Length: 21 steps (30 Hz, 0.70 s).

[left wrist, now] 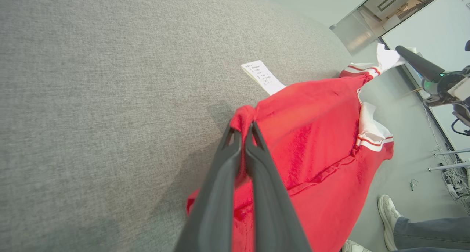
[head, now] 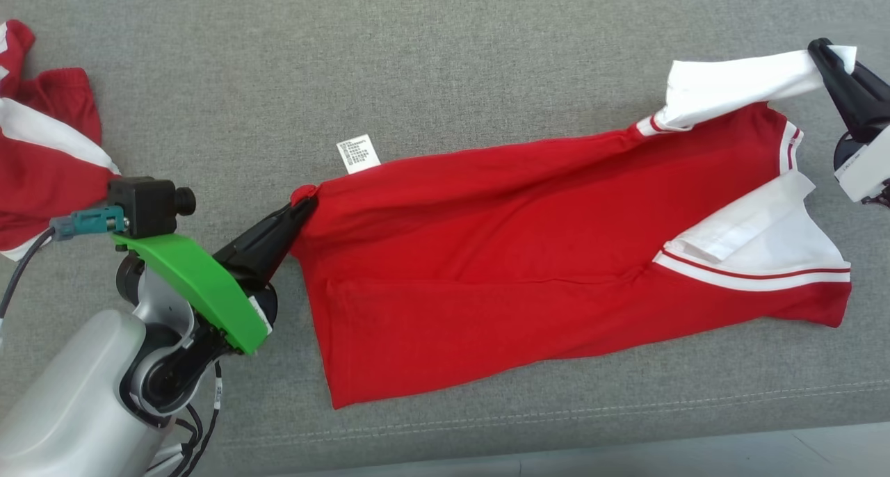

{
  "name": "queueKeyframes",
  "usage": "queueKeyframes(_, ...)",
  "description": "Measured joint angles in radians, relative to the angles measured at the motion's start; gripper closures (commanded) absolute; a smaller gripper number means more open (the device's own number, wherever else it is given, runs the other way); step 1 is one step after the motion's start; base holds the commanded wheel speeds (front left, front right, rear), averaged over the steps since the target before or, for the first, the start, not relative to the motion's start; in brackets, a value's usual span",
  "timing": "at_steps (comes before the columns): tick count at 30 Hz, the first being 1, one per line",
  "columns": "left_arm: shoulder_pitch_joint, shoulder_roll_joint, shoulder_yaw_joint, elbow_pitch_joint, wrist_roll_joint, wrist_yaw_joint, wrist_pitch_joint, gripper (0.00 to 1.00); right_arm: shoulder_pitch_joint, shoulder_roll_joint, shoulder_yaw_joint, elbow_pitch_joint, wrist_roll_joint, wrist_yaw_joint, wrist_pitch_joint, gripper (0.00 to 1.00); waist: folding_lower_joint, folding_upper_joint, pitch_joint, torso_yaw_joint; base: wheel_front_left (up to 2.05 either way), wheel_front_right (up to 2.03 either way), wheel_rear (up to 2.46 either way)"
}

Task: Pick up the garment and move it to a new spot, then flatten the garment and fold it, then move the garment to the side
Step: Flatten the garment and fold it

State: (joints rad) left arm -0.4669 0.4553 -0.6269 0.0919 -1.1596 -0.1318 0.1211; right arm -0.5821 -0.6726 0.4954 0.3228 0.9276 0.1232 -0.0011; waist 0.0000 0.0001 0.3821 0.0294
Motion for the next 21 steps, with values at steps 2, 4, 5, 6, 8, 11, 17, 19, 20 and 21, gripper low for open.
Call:
queueKeyframes(2,0.007,0.001,-0.001,-0.011,-0.003,0.000,-0.002,1.00,0.013,-0.007,-0.006,-0.010,0.007,0.000,-0.008,1.00,0.0000,0.0000,-0.007,-0.004,0.00,0.00,0.00)
queueKeyframes(4,0.018,0.004,-0.005,-0.022,-0.005,0.000,-0.005,1.00,0.027,-0.015,-0.011,-0.022,0.010,0.000,-0.009,1.00,0.0000,0.0000,-0.013,-0.006,0.00,0.00,0.00)
queueKeyframes(5,0.023,0.005,-0.007,-0.026,-0.005,0.000,-0.007,1.00,0.035,-0.018,-0.014,-0.027,0.014,0.000,-0.016,1.00,0.0000,0.0000,-0.015,-0.007,0.00,0.00,0.00)
queueKeyframes(6,0.028,0.007,-0.008,-0.029,-0.005,0.000,-0.013,1.00,0.042,-0.019,-0.015,-0.029,0.016,0.000,-0.022,1.00,0.0000,0.0000,-0.017,-0.008,0.00,0.00,0.00)
queueKeyframes(8,0.042,0.008,-0.012,-0.033,-0.005,0.000,-0.019,1.00,0.064,-0.018,-0.016,-0.035,0.018,0.000,-0.030,1.00,0.0000,0.0000,-0.024,-0.009,0.00,0.00,0.00)
queueKeyframes(11,0.067,0.009,-0.022,-0.040,-0.005,0.000,-0.027,1.00,0.109,-0.021,-0.019,-0.048,0.034,0.000,-0.040,1.00,0.0000,0.0000,-0.035,-0.008,0.00,0.00,0.00)
queueKeyframes(17,0.108,0.014,-0.022,-0.054,-0.005,0.000,-0.053,1.00,0.183,-0.025,-0.027,-0.088,0.052,0.000,-0.070,1.00,0.0000,0.0000,-0.049,-0.005,0.00,0.00,0.00)
queueKeyframes(19,0.123,0.016,-0.023,-0.058,-0.005,0.000,-0.062,1.00,0.207,-0.023,-0.030,-0.097,0.061,0.000,-0.079,1.00,0.0000,0.0000,-0.054,-0.007,0.00,0.00,0.00)
queueKeyframes(20,0.131,0.017,-0.023,-0.060,-0.005,0.000,-0.063,1.00,0.220,-0.022,-0.032,-0.101,0.066,0.000,-0.085,1.00,0.0000,0.0000,-0.057,-0.008,0.00,0.00,0.00)
queueKeyframes(21,0.139,0.017,-0.022,-0.063,-0.005,0.000,-0.069,1.00,0.230,-0.022,-0.034,-0.104,0.068,-0.001,-0.087,1.00,0.0000,0.0000,-0.059,-0.010,0.00,0.00,0.00)
